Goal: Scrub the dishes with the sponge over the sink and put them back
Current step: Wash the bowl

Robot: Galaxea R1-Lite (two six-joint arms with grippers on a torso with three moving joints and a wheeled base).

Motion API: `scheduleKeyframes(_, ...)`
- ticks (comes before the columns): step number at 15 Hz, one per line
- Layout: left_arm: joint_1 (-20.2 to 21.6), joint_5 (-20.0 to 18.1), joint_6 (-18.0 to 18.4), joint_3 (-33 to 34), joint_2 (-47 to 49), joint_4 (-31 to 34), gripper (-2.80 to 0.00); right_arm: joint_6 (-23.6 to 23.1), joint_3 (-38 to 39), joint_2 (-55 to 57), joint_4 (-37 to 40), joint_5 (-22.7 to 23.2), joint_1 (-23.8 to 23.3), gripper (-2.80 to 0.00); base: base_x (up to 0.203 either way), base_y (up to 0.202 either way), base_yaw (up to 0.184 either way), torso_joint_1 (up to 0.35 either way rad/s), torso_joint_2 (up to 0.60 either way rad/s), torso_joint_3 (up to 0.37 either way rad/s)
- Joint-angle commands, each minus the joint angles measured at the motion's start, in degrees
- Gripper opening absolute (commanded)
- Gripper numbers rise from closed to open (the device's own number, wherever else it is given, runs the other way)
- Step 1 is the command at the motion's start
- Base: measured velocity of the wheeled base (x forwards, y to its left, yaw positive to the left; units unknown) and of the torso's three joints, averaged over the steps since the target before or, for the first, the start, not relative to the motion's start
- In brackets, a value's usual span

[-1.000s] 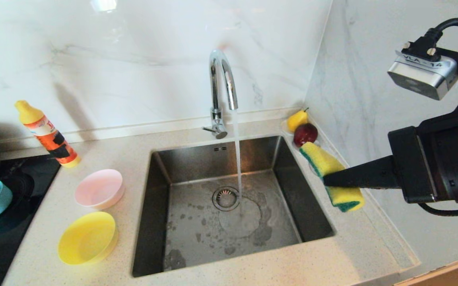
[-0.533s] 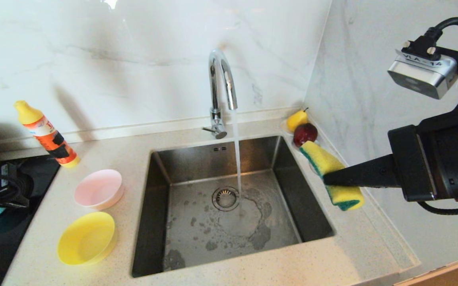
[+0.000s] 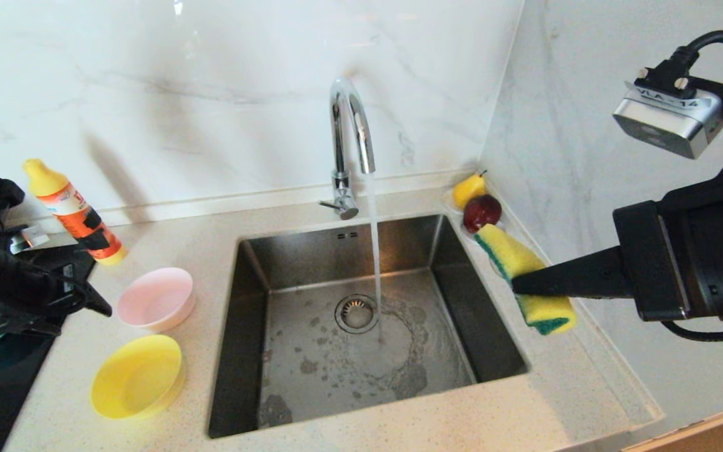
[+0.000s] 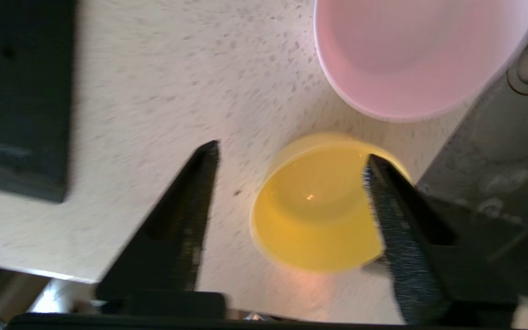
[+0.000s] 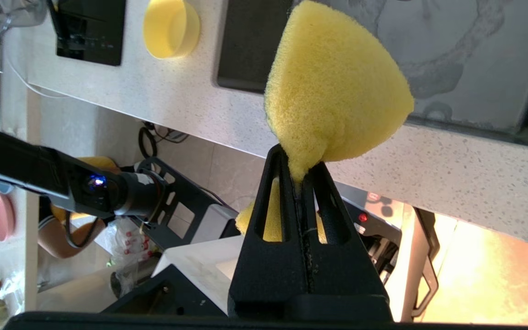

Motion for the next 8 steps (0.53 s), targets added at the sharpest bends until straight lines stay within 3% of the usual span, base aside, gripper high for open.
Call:
scheduleKeyframes(1, -0.91, -0.08, -1.34, -2.56, 6.91, 0.03, 0.00, 0.05, 0.30, -0.06, 0.19, -0.07, -0.01, -2.80, 0.000, 0.000, 0.000, 0.000, 0.00, 0.000)
scheduleKeyframes(4, -1.71, 1.22, -5.42, -8.13, 11.60, 0.12, 0.00, -0.08, 0.39, -0.15, 0.19, -0.07, -0.14, -2.80, 0.000, 0.000, 0.000, 0.000, 0.00, 0.000)
scheduleKeyframes(8, -2.12, 2.43, -7.41, -12.05, 14.26, 0.09, 0.00, -0.08, 0.39, -0.58, 0.19, -0.07, -0.14, -2.80, 0.000, 0.000, 0.000, 0.000, 0.00, 0.000)
